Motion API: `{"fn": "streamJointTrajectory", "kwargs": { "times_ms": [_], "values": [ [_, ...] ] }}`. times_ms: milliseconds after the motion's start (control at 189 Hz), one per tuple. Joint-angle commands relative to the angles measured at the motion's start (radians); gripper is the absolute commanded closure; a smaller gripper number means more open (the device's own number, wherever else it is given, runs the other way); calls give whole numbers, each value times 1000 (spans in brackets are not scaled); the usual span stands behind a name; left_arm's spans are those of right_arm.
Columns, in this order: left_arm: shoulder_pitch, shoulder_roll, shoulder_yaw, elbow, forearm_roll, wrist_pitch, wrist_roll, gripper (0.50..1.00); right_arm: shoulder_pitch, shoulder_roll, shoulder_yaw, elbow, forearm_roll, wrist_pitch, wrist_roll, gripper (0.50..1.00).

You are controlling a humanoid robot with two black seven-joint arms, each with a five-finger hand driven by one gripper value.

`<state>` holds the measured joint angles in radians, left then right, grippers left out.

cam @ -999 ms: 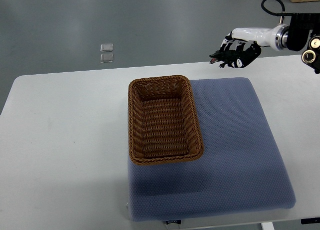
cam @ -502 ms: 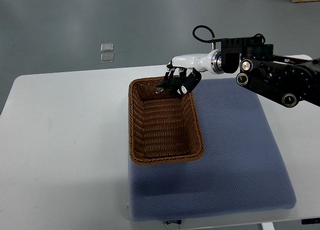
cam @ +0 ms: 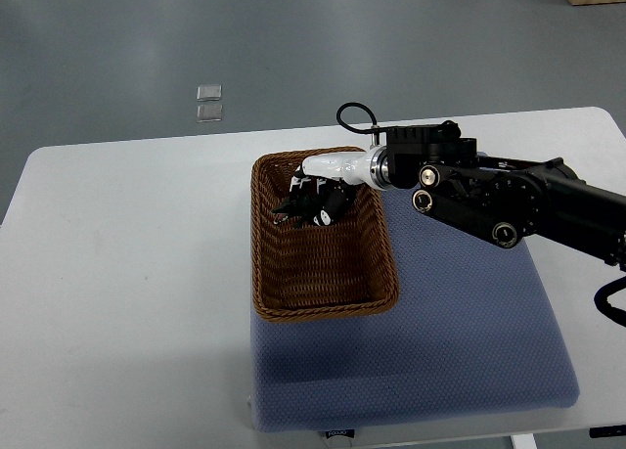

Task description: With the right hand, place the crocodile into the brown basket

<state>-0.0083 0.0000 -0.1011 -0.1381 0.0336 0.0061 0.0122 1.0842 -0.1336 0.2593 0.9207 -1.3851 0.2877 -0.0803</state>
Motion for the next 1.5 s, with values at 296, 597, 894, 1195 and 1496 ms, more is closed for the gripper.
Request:
{"fn": "streamJointTrajectory", "kwargs": {
  "times_ms": [296, 597, 894, 1195, 1496],
  "values": [
    [-1, 0, 0, 0, 0, 0, 0, 500, -49, 14, 0, -9, 0, -18, 0, 748],
    [-1, 0, 0, 0, 0, 0, 0, 500, -43, 2, 17, -6, 6, -13, 0, 572],
    [1, 0, 0, 2, 0, 0, 0, 500, -1, -77, 152, 6, 81, -8, 2, 572],
    [1, 0, 0, 0, 0, 0, 0, 500, -178, -93, 640, -11, 434, -19, 14, 572],
    [1, 0, 1, 0, 0, 0, 0, 500, -359, -34, 936, -166, 1030, -19, 120, 572]
  ]
}}
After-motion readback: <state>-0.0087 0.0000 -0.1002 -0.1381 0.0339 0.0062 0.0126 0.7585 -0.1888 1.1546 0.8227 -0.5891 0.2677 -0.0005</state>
